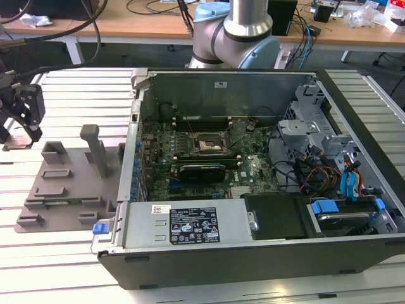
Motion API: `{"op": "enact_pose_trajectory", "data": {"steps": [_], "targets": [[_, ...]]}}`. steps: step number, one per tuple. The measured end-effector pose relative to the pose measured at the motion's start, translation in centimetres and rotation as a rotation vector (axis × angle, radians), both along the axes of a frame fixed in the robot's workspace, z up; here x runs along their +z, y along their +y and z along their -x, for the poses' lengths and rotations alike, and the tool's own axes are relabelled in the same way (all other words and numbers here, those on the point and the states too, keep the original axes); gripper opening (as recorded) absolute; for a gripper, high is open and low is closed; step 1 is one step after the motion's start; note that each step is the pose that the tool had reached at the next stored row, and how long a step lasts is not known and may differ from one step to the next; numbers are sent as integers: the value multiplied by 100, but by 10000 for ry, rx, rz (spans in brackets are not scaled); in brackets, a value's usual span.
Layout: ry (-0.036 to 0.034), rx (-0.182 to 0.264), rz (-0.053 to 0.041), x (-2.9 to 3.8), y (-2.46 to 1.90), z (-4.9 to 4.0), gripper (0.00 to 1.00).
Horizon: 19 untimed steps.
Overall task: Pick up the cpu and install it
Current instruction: 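Pick up the cpu and move it towards the insertion slot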
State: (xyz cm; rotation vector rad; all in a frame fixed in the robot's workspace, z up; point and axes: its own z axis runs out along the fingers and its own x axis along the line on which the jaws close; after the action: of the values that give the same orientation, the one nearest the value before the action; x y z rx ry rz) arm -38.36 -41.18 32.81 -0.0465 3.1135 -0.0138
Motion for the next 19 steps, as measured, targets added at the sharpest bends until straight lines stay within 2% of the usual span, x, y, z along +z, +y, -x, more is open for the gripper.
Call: {"op": "enact_pose_trajectory", "data": {"steps": [8, 9, 11, 19], "targets": [[0, -1, 1, 134, 0, 0, 55], [0, 0, 1, 163, 0, 0, 55], [0, -1, 2, 362, 0, 0, 55], [0, 0, 2, 512, 0, 0, 55]]}}
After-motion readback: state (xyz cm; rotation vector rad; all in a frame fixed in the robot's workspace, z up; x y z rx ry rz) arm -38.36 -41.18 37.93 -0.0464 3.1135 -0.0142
